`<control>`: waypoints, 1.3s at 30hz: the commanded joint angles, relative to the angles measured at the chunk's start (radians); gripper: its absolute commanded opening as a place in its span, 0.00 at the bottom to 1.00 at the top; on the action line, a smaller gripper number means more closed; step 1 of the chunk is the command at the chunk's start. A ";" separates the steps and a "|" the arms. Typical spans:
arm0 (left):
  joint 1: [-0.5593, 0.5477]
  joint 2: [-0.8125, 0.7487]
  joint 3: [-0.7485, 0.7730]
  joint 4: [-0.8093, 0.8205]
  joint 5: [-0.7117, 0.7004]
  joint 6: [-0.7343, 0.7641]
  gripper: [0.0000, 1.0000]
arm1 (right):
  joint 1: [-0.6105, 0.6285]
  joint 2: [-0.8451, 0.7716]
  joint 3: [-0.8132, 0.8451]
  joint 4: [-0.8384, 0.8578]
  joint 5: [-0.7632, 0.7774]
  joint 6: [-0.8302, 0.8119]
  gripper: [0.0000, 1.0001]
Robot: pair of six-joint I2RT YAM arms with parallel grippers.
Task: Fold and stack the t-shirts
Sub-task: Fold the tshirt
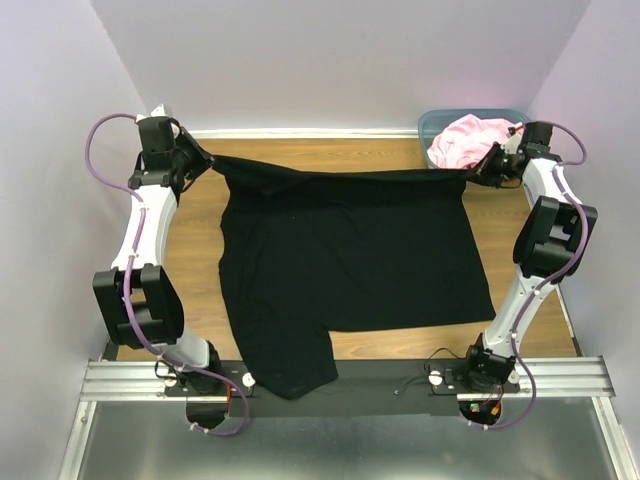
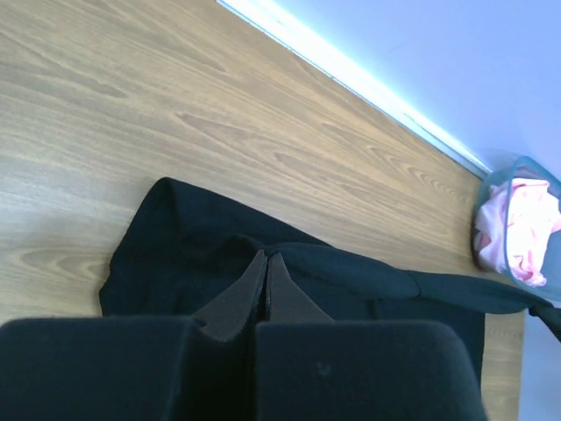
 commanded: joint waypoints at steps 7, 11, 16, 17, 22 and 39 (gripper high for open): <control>0.012 -0.125 -0.120 -0.006 -0.033 -0.018 0.00 | -0.013 -0.084 -0.032 -0.034 0.215 0.032 0.01; 0.012 -0.105 -0.150 0.005 -0.030 -0.014 0.00 | -0.013 -0.119 -0.038 -0.032 0.274 0.030 0.01; 0.011 -0.079 -0.154 0.020 -0.002 -0.017 0.00 | -0.013 -0.104 -0.034 -0.032 0.249 0.038 0.01; 0.009 -0.076 -0.151 0.020 -0.001 -0.018 0.00 | -0.013 -0.100 -0.029 -0.032 0.237 0.041 0.00; 0.002 -0.082 -0.146 0.011 0.007 -0.026 0.00 | -0.013 -0.104 -0.041 -0.034 0.231 0.050 0.01; 0.000 -0.279 -0.433 0.028 0.005 -0.115 0.00 | -0.016 -0.187 -0.210 -0.039 0.315 0.027 0.01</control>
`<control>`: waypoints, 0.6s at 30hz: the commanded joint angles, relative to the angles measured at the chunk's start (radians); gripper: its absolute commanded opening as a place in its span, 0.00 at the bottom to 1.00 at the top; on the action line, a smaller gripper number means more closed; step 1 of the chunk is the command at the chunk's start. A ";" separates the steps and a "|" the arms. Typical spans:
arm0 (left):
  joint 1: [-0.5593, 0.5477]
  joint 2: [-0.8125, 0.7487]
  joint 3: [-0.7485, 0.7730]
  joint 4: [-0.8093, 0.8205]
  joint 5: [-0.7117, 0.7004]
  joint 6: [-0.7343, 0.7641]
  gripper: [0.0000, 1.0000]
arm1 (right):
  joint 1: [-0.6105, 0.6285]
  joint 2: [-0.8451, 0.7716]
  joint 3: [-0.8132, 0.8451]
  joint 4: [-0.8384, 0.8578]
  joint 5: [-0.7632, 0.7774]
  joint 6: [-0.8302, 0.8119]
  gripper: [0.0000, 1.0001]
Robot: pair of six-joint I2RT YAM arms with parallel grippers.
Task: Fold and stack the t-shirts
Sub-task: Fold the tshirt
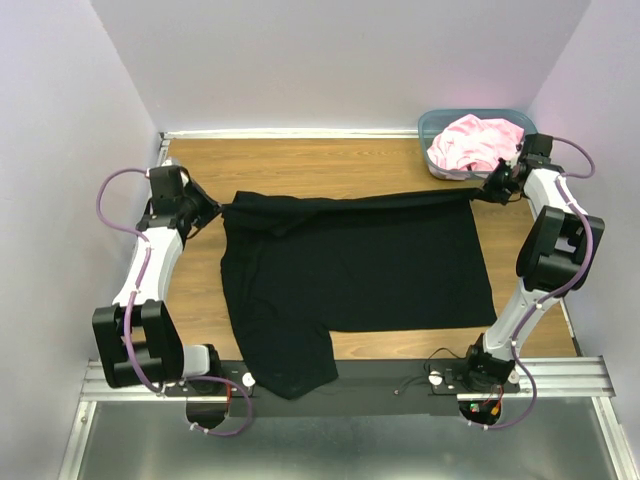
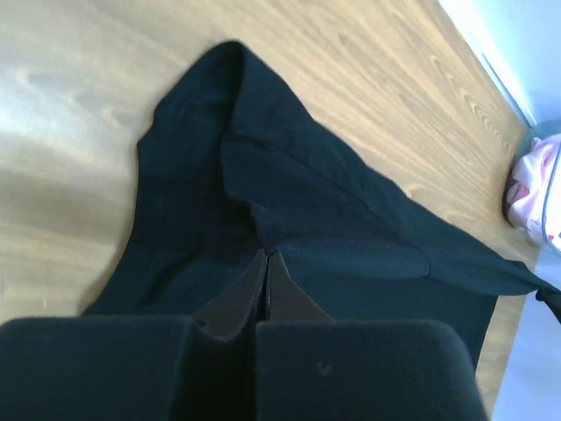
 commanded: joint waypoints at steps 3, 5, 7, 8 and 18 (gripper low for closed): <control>0.005 -0.098 -0.060 -0.004 -0.005 -0.053 0.00 | -0.014 -0.046 -0.022 -0.005 0.064 -0.012 0.00; 0.002 -0.130 -0.068 -0.015 -0.015 -0.063 0.00 | -0.014 -0.043 -0.020 -0.005 0.068 -0.013 0.00; 0.003 -0.159 -0.080 -0.029 -0.016 -0.081 0.00 | -0.014 -0.041 -0.020 -0.008 0.071 -0.015 0.01; 0.003 -0.167 -0.086 -0.027 -0.016 -0.086 0.00 | -0.016 -0.040 -0.023 -0.008 0.073 -0.015 0.01; 0.003 -0.245 -0.215 -0.021 -0.005 -0.142 0.00 | -0.016 -0.047 -0.045 -0.020 0.096 -0.017 0.00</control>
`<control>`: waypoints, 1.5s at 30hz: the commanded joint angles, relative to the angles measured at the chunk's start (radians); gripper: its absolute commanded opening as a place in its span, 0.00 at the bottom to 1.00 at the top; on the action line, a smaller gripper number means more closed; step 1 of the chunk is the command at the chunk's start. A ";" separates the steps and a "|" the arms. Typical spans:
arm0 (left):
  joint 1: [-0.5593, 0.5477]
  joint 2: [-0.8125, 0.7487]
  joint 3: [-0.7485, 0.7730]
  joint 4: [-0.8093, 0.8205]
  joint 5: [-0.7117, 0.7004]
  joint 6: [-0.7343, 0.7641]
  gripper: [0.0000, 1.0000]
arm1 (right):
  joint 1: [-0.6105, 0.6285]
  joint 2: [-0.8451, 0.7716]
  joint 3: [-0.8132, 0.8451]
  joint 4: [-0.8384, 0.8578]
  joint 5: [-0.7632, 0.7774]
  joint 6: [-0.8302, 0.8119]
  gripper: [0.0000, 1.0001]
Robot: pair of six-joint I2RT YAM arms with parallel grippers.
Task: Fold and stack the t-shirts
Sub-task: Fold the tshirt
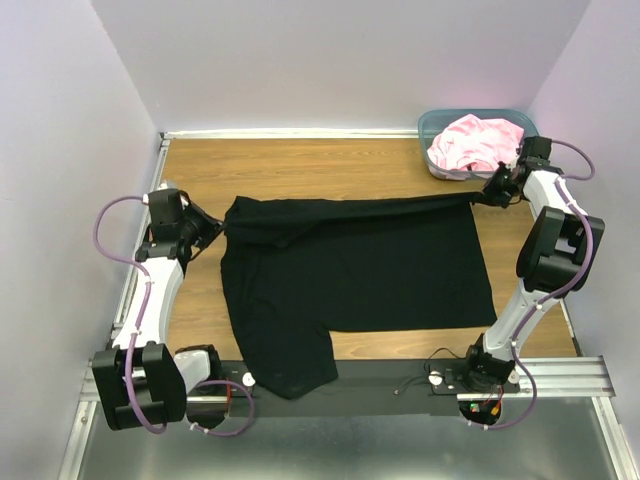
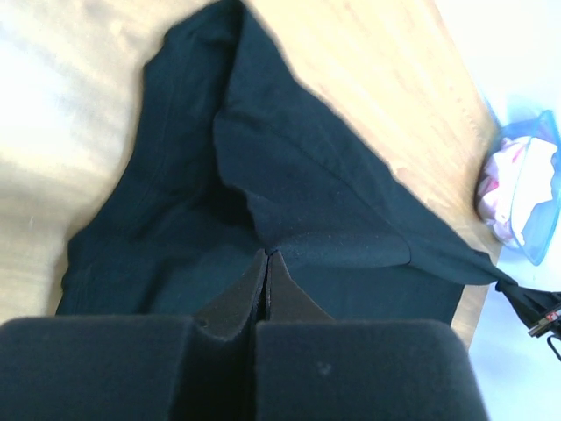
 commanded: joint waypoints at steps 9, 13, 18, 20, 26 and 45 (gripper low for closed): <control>-0.001 -0.056 -0.135 0.021 0.015 -0.056 0.00 | -0.016 -0.034 -0.076 -0.031 0.094 0.003 0.00; 0.000 -0.055 -0.185 0.044 0.013 -0.068 0.00 | -0.017 -0.026 -0.090 -0.048 0.111 -0.003 0.01; 0.000 -0.050 -0.201 0.050 0.005 -0.064 0.00 | -0.017 -0.020 -0.104 -0.071 0.137 -0.003 0.01; -0.001 -0.050 -0.190 0.047 0.005 -0.058 0.00 | -0.017 -0.011 -0.101 -0.075 0.145 -0.007 0.01; 0.000 -0.047 -0.152 0.020 -0.015 -0.027 0.00 | -0.017 -0.021 -0.095 -0.094 0.179 -0.013 0.44; -0.018 -0.047 -0.153 -0.014 0.024 -0.016 0.00 | -0.011 -0.192 -0.248 0.037 0.059 0.020 0.61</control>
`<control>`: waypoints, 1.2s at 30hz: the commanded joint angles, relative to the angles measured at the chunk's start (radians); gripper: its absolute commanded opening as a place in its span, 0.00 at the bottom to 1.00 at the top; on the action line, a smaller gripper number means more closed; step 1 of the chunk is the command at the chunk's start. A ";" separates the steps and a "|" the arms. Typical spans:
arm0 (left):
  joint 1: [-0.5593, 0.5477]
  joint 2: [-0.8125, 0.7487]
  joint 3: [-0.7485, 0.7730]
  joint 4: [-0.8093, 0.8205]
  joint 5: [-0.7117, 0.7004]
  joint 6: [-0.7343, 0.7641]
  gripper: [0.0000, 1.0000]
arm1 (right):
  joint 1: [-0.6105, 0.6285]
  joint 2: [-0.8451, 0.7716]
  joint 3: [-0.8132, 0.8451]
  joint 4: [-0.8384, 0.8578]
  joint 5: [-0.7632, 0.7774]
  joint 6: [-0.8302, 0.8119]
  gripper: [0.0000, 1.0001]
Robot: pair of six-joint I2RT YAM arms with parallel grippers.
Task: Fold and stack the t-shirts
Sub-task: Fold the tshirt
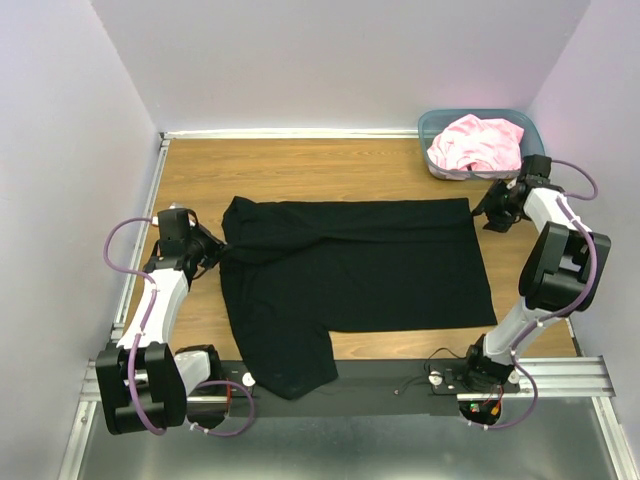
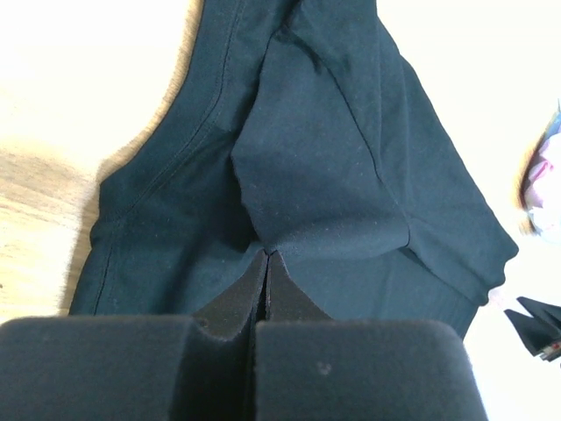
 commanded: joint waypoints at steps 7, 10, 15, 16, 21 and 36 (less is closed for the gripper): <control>-0.033 -0.051 0.070 -0.103 0.022 -0.012 0.00 | 0.030 -0.063 -0.028 0.038 -0.057 0.026 0.63; -0.051 -0.050 0.083 -0.129 0.022 -0.015 0.00 | 0.034 -0.069 -0.035 0.041 -0.074 0.026 0.63; -0.108 -0.070 0.060 -0.151 0.054 -0.050 0.00 | 0.056 -0.082 -0.033 0.046 -0.097 0.026 0.63; -0.119 -0.070 0.063 -0.156 0.041 -0.053 0.00 | 0.060 -0.083 -0.032 0.047 -0.108 0.023 0.63; -0.212 -0.119 0.072 -0.154 -0.010 -0.134 0.00 | 0.088 -0.077 -0.024 0.049 -0.122 0.011 0.63; -0.278 -0.214 0.060 -0.183 -0.005 -0.260 0.00 | 0.112 -0.063 -0.027 0.051 -0.146 0.003 0.64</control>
